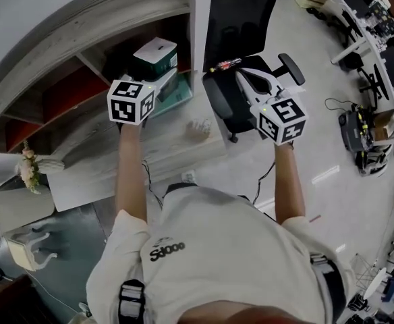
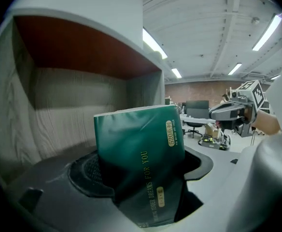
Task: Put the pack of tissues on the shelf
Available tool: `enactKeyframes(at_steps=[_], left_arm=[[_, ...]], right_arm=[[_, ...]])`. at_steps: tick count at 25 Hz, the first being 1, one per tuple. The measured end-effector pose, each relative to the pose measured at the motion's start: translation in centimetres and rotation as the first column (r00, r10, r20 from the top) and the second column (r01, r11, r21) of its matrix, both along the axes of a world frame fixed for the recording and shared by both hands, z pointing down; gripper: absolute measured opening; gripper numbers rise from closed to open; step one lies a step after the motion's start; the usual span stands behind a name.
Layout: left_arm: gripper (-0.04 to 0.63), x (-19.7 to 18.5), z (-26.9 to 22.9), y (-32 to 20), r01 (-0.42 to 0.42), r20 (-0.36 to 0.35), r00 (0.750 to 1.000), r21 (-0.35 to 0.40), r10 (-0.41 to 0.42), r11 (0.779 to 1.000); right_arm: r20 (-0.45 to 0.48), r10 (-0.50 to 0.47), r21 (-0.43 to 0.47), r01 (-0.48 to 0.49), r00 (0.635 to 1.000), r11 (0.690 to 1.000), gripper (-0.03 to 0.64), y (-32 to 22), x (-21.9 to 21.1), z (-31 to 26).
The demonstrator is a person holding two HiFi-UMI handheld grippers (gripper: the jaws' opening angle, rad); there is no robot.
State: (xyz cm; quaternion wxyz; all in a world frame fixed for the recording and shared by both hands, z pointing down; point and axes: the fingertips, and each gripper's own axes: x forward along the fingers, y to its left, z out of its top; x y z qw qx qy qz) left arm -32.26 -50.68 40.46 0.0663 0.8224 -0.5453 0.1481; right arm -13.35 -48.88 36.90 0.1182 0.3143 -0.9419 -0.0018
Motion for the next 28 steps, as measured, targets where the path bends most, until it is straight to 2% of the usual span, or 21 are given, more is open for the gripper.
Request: enactKeyframes(at_steps=[5,10,15,20,24,28], left_arm=[[0.396,-0.5,0.5,-3.7,-0.054,-0.023,0.998,0.007,0.054,0.999],[0.399,-0.4,0.5,-6.2,-0.121,-0.016,0.992,0.043,0.121,0.992],[0.399,0.4,0.7,-8.0,-0.181,0.027,0.983,0.100,0.179,0.978],[0.400,0.0,1.1,-9.6,-0.179,-0.010,0.983,0.117,0.181,0.977],[0.400,-0.6,1.1,-10.8,-0.171,-0.006,0.985,0.120,0.172,0.978],[0.410,-1.2,1.1,-11.4,-0.123,-0.001,0.992,0.121,0.124,0.985]], right_arm=[[-0.003,0.035,-0.025,-0.035,0.999,0.999,0.006,-2.5,-1.0,1.0],[-0.013,0.059,-0.037,-0.060,0.998,0.998,0.006,-4.3,-2.0,2.1],[-0.007,0.079,-0.066,-0.080,0.997,0.995,0.006,-5.4,-2.5,3.0],[-0.038,0.087,-0.090,-0.090,0.995,0.992,0.006,-5.6,-3.1,4.3],[-0.052,0.099,-0.102,-0.104,0.994,0.989,0.006,-5.7,-3.1,4.9],[-0.062,0.100,-0.109,-0.107,0.993,0.988,0.006,-5.4,-3.2,5.4]])
